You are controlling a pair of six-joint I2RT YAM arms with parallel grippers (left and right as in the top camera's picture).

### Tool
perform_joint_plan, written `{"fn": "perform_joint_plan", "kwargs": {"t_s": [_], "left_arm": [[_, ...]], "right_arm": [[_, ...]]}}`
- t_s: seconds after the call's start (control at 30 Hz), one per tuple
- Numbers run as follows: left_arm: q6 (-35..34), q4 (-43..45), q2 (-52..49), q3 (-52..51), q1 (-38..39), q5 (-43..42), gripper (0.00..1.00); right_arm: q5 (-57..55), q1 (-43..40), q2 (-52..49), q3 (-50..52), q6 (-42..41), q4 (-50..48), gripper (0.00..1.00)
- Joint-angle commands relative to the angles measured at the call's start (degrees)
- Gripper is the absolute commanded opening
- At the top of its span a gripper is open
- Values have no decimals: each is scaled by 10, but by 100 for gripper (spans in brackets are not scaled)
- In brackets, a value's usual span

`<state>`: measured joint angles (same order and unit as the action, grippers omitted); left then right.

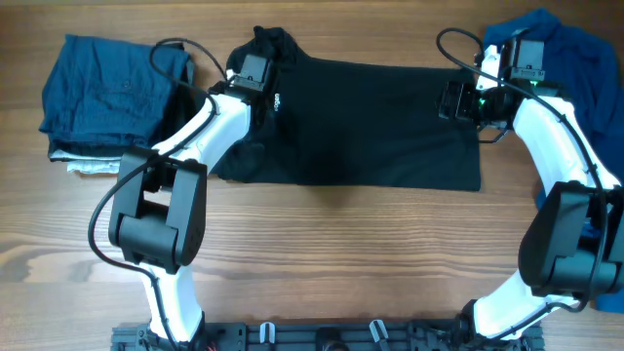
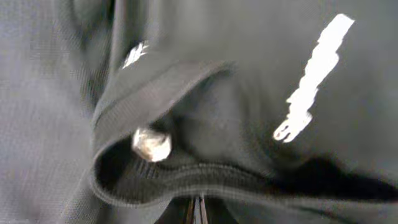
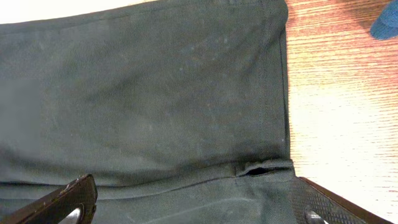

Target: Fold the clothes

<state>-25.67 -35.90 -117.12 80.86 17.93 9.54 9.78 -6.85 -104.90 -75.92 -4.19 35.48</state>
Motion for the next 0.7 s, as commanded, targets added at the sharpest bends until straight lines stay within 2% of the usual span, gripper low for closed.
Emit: {"fn": "perform_joint_plan", "kwargs": {"t_s": [0.0,0.2,0.33,0.5,0.6,0.67], "left_arm": [[-5,56,-5,0,-2,1,4],[3,152,-42,0,-2,1,4],[62,205,-28,10,-2,-26,4],[57,166,78,20,-2,-10,4],[39,78,128,20,-2,7,4],[19,13,123,17,-6,8,4]], "right_arm": [[-8,-2,9,-8,10,-3,100],[-8,-2,9,-8,10,-3,100],[-8,-2,9,-8,10,-3,99],[-8,-2,9,-8,10,-3,100],[-8,-2,9,-8,11,-3,99],[-8,-2,9,-8,10,-3,100]]}}
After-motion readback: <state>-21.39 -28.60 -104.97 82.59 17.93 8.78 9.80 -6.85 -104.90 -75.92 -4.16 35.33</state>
